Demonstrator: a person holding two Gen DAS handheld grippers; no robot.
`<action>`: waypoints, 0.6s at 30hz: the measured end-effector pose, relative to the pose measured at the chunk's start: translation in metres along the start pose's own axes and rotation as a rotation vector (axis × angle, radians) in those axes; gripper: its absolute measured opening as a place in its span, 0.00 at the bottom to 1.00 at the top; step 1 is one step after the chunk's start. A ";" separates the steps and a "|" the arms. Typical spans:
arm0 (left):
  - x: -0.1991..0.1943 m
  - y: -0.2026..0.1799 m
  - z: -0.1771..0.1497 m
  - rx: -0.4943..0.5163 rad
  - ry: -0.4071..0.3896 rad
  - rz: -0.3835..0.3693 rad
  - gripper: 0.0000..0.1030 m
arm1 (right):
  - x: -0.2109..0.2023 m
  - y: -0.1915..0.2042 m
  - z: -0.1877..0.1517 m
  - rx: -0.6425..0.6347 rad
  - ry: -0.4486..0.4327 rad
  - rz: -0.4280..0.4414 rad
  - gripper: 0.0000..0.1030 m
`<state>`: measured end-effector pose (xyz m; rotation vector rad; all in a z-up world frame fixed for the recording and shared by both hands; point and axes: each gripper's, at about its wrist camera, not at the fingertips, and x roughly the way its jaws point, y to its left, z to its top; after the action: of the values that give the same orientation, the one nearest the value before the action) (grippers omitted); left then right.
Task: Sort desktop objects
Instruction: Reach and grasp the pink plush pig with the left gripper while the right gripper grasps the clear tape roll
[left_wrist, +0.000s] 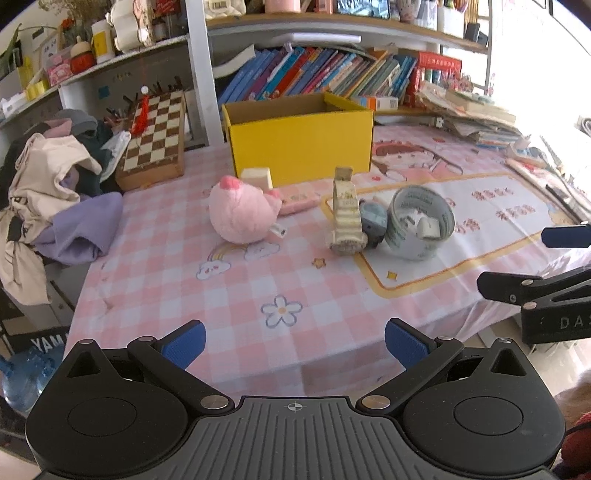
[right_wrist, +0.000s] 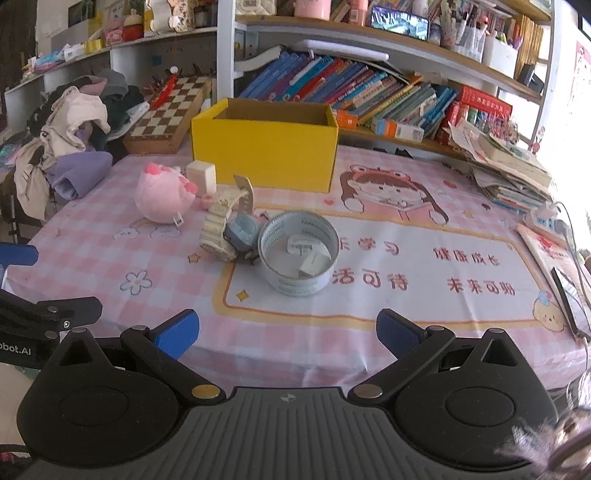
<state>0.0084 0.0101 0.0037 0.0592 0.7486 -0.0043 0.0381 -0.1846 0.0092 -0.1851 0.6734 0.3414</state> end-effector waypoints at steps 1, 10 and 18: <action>-0.001 0.001 0.001 0.000 -0.010 -0.002 1.00 | 0.000 0.001 0.001 -0.003 -0.004 0.000 1.00; 0.001 0.009 0.007 -0.009 -0.033 -0.008 1.00 | 0.006 0.001 0.010 0.003 -0.002 -0.004 1.00; 0.006 0.010 0.009 -0.008 -0.037 -0.024 1.00 | 0.009 0.007 0.013 -0.039 0.001 0.003 1.00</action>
<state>0.0190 0.0193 0.0069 0.0421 0.7120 -0.0249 0.0500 -0.1725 0.0129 -0.2213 0.6688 0.3574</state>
